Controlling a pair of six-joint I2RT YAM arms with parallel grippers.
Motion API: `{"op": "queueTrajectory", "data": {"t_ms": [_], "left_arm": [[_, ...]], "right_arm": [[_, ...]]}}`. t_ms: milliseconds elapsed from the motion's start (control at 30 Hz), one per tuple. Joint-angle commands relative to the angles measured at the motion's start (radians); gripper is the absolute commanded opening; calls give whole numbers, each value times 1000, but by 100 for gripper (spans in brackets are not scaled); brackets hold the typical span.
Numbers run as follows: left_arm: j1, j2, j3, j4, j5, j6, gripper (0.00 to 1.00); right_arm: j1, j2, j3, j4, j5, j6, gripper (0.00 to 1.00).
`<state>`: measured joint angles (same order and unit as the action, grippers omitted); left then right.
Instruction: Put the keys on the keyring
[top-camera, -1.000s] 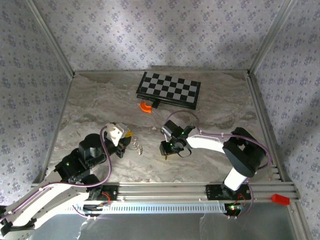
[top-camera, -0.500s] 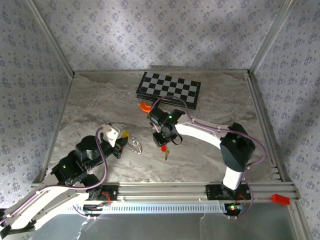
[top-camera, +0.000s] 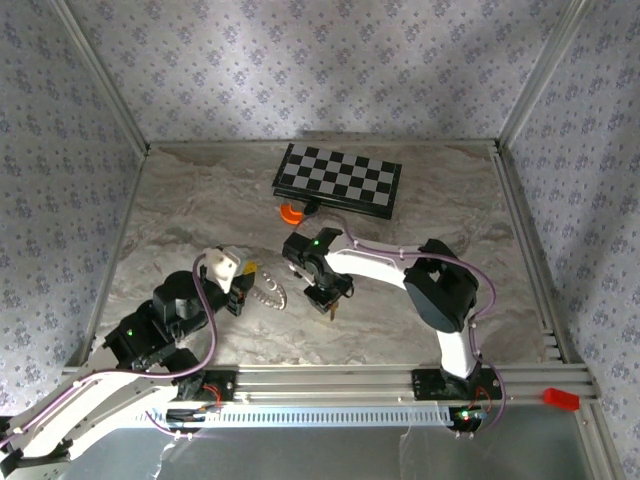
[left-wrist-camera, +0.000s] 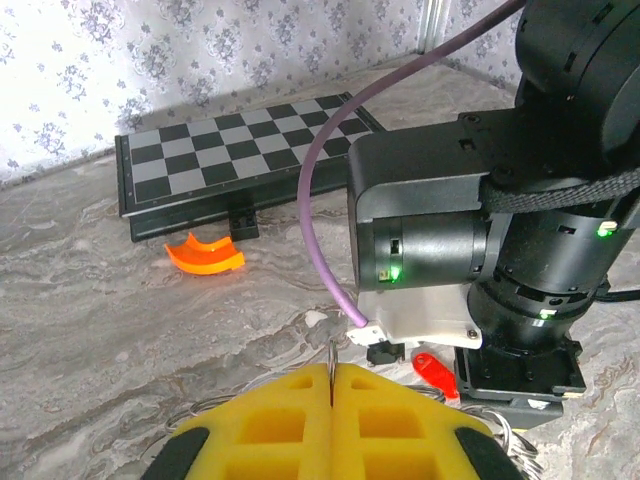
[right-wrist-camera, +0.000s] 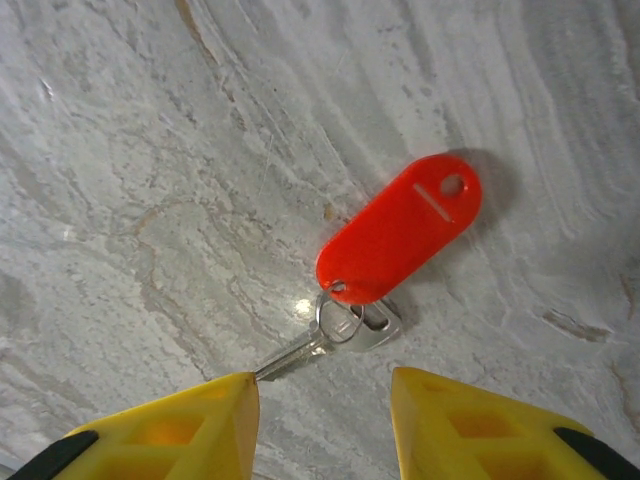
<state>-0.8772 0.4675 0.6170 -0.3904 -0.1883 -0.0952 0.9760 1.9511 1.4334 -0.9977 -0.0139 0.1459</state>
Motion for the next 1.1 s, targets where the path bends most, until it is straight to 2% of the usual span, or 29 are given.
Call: {"op": "queueTrajectory", "data": {"t_ms": [0,433,700,833,1067], "left_arm": [[-2,-1,6,40,-18,-9,0],[-3,25,8,38,-34,-6,0],[-3,30,1,47,-34,-6,0],[-4,39,2,46,-30,-8,0],[-5,40,5,47,-13,-6,0]], "right_arm": [[6,35,29,-24,5,-24,39],[2,70,28,19,10,-35,28],[5,67,13,24,72,-33,14],[16,54,9,25,142,-24,10],[18,-25,-90,85,147,38,0]]}}
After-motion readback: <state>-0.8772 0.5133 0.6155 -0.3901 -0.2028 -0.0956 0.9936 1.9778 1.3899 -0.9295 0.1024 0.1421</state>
